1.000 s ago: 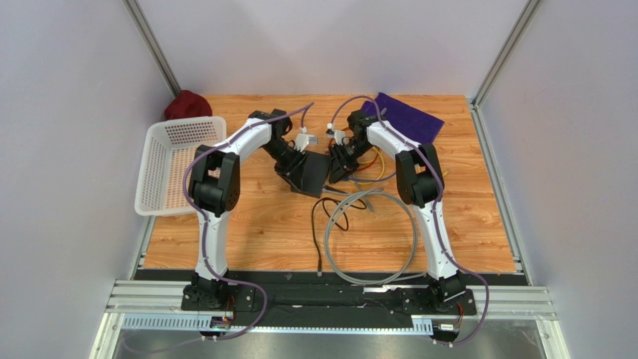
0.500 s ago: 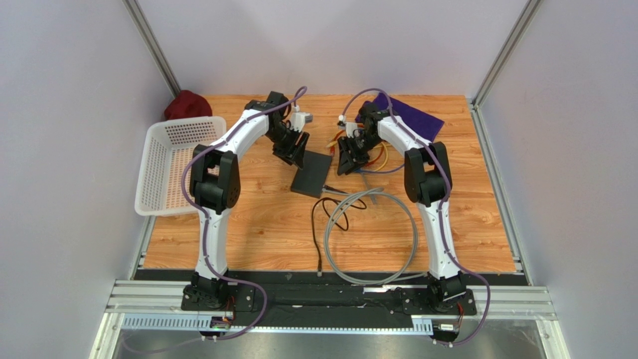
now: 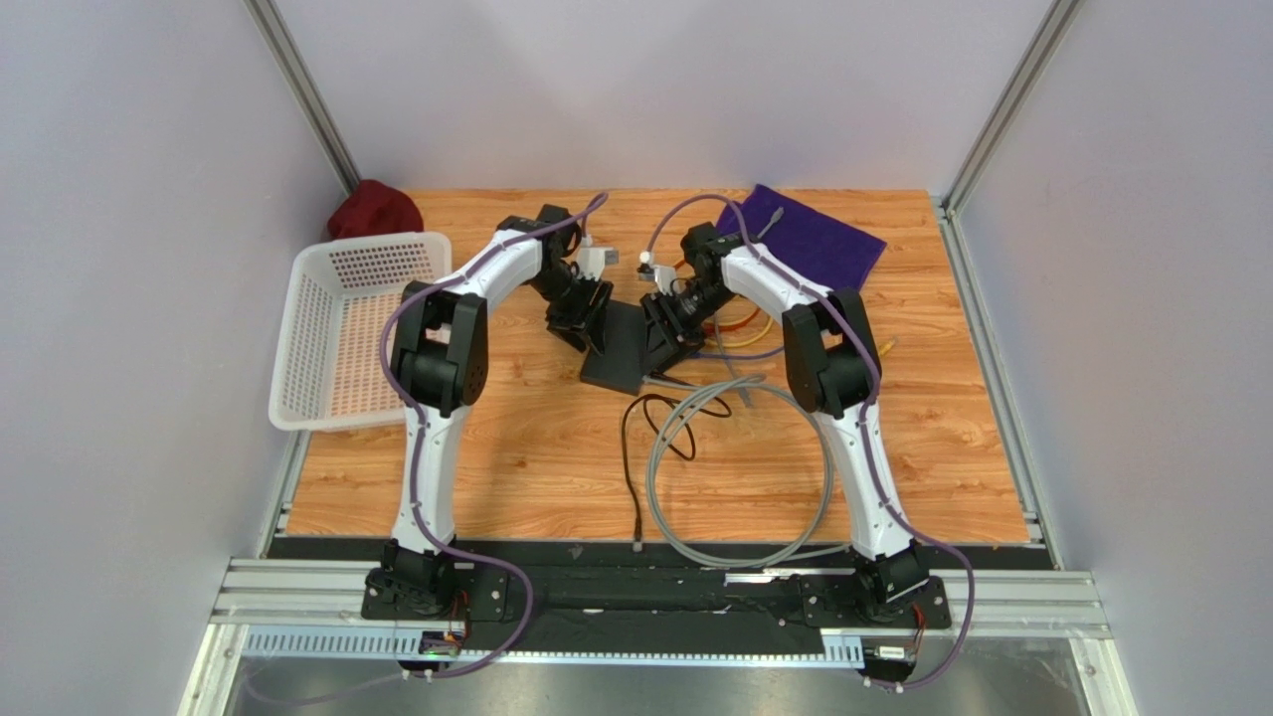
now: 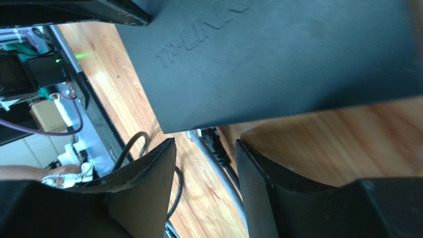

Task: Pull the plug from the switch port

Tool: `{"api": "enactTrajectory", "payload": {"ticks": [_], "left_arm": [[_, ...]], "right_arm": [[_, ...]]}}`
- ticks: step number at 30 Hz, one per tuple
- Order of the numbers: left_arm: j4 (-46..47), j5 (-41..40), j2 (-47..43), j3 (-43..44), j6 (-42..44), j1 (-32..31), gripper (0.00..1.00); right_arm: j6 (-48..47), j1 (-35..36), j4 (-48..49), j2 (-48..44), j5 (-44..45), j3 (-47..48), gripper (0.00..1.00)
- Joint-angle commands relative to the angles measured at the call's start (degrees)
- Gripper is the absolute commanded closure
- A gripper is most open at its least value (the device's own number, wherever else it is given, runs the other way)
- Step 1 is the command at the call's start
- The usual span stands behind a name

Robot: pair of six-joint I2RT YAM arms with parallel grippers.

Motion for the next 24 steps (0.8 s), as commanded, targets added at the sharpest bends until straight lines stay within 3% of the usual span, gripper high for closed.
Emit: {"api": "enactTrajectory", "payload": {"ticks": [1, 24], "left_arm": [[0.3, -1.7, 2.5, -1.0, -1.3, 0.0, 0.47], [-0.1, -2.1, 2.4, -3.5, -0.9, 0.0, 0.49]], "right_arm": [[-3.3, -0.3, -1.5, 2.9, -0.3, 1.6, 0.46], [-6.3, -0.3, -3.5, 10.3, -3.7, 5.5, 0.54]]}}
